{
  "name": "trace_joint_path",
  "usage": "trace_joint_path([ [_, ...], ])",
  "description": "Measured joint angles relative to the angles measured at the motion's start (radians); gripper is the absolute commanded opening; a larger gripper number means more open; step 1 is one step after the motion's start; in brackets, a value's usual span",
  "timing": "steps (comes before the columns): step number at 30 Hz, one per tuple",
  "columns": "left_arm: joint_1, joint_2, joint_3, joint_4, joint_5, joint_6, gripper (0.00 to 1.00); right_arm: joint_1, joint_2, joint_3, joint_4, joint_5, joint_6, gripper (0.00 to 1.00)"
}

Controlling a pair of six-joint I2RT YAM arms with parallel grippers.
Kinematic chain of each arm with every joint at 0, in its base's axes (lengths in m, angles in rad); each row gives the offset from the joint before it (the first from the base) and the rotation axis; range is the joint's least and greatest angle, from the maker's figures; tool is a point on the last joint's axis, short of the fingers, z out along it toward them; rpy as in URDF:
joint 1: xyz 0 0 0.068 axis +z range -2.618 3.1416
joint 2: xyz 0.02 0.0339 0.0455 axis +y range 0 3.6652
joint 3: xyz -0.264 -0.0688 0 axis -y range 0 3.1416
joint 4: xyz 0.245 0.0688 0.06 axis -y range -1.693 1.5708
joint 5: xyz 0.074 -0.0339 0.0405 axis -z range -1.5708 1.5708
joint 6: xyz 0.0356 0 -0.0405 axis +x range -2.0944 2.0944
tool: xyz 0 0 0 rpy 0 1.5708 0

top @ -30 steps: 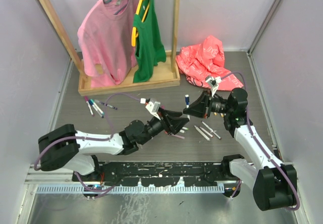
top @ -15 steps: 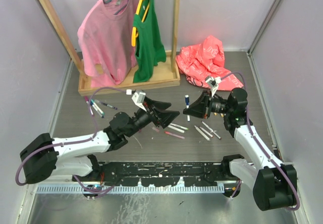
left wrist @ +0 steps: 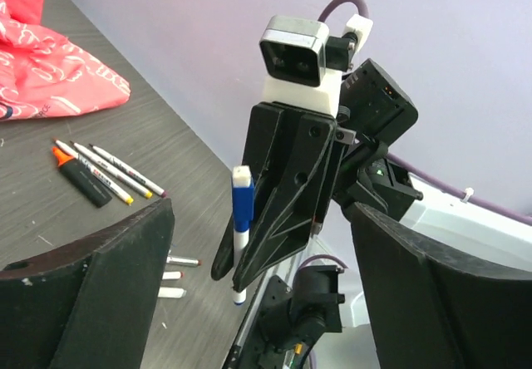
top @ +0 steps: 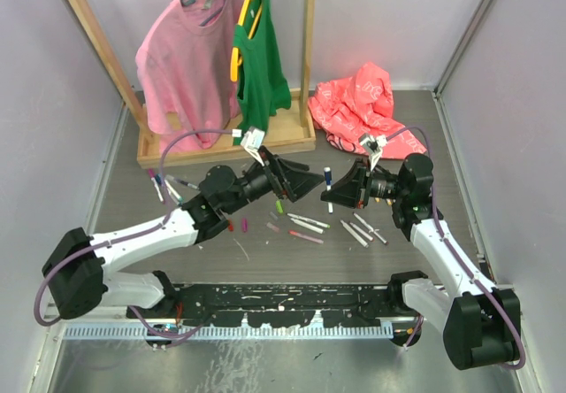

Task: Open the pen caps
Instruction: Open the pen cap from the pen.

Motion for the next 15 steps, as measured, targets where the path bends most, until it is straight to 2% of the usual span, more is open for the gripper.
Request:
trace_joint_path([
  [4,0.0,0.044,0.065,-0.061,0.0,-0.027,0.71,0.0,0.0,0.0,-0.014,0.0,-0.01,0.01],
  [15,0.0,0.172,0.144,-0.161,0.027,-0.085,0.5,0.0,0.0,0.002,-0.045,0.002,-0.031,0.01],
])
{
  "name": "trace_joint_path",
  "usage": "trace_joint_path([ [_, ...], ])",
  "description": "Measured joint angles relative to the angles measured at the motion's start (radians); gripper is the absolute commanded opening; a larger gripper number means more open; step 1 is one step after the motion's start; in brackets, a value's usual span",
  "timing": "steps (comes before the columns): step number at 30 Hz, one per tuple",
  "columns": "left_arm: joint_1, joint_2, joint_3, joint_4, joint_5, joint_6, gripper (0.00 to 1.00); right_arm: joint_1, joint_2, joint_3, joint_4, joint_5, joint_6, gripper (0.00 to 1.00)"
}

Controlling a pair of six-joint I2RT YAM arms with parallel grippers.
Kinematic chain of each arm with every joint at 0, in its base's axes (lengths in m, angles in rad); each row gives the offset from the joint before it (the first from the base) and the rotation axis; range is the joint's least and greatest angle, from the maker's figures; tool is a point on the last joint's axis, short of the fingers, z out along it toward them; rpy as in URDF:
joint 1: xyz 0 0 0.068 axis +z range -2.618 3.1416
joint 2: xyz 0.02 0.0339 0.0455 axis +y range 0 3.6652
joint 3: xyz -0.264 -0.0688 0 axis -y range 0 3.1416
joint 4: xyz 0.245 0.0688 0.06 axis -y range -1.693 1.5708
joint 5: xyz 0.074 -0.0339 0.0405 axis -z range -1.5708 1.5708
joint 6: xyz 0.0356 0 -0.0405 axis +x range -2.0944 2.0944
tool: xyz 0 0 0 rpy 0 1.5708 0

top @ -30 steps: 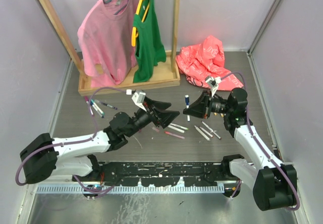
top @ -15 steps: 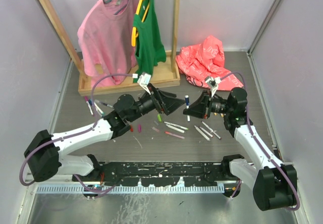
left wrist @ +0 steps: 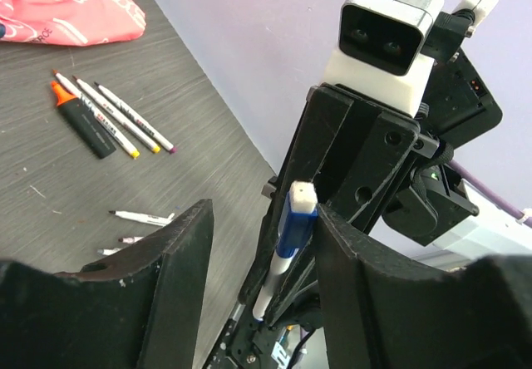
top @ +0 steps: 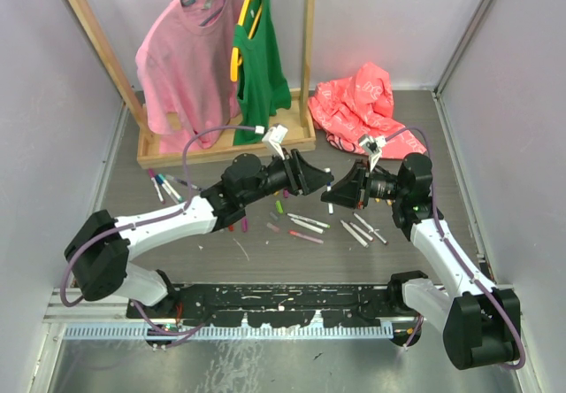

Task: Open the pen caps
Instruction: Open the pen cap from the pen.

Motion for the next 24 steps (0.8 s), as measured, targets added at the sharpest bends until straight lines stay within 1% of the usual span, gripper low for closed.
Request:
trace_joint_path([
  [5,0.0,0.02,0.022,0.0,0.016,-0.014,0.44,0.0,0.0,0.003,-0.008,0.003,-0.011,0.01],
  [10,0.0,0.029,0.032,0.0,0.025,-0.022,0.34,0.0,0.0,0.005,-0.026,0.005,-0.019,0.01],
  [11,0.0,0.03,0.032,0.0,0.027,-0.024,0.31,0.0,0.0,0.005,-0.03,0.007,-0.021,0.01],
  [17,-0.001,0.031,0.037,-0.001,0.042,-0.019,0.0,0.001,0.001,0.005,-0.054,0.011,-0.025,0.01],
  [24,-0.001,0.037,0.037,0.0,0.044,-0.008,0.0,0.003,0.003,0.017,-0.095,0.027,-0.042,0.01],
])
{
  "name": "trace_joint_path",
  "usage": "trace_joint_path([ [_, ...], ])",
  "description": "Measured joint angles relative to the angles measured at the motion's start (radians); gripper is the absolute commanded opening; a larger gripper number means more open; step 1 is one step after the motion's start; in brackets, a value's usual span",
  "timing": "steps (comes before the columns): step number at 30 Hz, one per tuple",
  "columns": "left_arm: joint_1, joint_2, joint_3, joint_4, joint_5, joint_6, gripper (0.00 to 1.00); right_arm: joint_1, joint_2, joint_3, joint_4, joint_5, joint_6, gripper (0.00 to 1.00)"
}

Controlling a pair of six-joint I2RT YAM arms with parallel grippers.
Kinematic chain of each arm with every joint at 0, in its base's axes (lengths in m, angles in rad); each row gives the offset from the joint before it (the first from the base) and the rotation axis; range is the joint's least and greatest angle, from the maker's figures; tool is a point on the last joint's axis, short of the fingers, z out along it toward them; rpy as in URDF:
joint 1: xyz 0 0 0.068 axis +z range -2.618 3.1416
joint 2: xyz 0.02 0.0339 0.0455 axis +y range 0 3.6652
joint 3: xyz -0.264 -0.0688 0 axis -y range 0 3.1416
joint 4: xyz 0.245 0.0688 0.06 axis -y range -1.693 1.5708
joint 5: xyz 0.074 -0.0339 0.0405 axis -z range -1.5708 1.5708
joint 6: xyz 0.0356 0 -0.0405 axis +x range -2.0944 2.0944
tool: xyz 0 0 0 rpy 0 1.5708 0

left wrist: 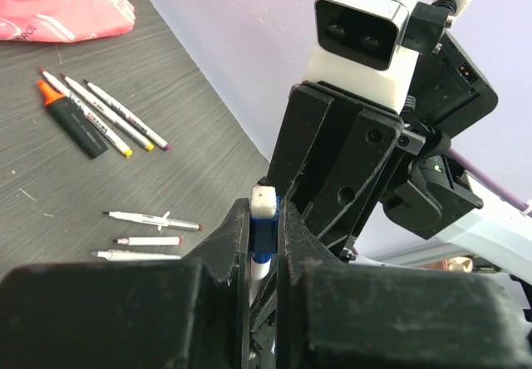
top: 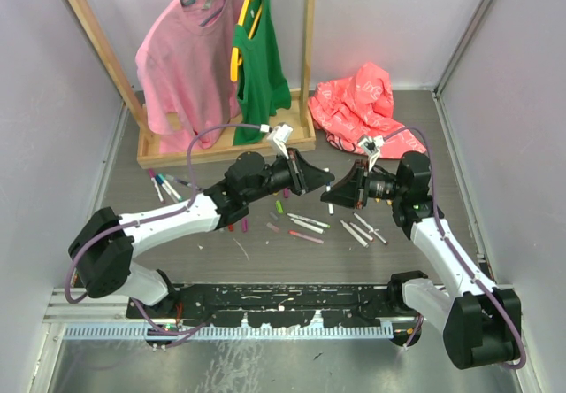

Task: Open the pen caps
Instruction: Open the pen cap from the pen.

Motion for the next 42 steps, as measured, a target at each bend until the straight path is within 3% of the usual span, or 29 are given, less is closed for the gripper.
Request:
trace_joint_path([
  [17,0.075,-0.005,0.069,-0.071,-0.05,0.135,0.0,0.059,0.094,0.13,-0.096,0.153,-0.21,0.01],
  [42,0.076,-0.108,0.007,-0.054,-0.124,0.277,0.0,0.111,0.138,0.189,-0.098,0.175,-0.33,0.01],
])
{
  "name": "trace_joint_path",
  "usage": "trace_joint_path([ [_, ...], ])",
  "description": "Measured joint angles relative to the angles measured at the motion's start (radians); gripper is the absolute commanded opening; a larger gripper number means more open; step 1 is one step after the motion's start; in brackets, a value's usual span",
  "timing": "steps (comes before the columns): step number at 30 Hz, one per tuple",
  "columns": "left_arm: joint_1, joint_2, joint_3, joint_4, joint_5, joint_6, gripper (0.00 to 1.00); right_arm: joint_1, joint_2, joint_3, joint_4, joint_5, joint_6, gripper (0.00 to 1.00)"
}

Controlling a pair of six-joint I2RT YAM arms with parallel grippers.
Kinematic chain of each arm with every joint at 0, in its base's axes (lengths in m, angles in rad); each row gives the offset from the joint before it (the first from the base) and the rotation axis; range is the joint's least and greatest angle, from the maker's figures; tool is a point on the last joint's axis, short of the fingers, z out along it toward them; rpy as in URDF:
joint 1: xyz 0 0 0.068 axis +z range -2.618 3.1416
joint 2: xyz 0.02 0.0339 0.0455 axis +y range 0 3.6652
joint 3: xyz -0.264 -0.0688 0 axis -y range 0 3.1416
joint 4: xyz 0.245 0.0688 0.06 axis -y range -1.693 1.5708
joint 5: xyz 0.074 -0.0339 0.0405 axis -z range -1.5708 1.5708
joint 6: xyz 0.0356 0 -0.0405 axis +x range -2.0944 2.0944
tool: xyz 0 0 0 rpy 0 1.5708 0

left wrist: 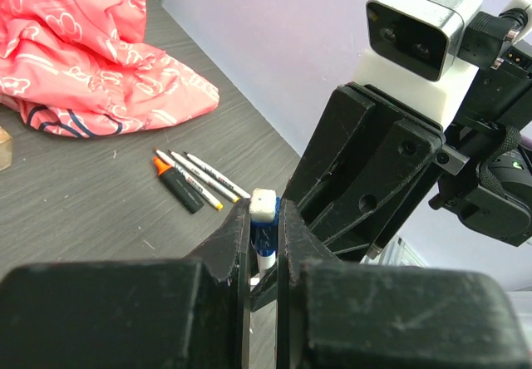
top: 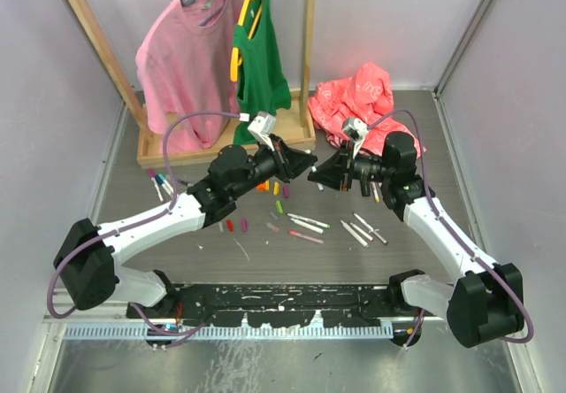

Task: Open the pen caps
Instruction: Open the pen cap from the pen.

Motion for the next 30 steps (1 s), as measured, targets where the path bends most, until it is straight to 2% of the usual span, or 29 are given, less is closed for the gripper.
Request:
trace_joint_path([
  [30,-0.006,0.0,0.01,0.005,-0.073,0.078,0.0,0.018,0.027,0.04,-0.026,0.045,-0.085,0.01],
])
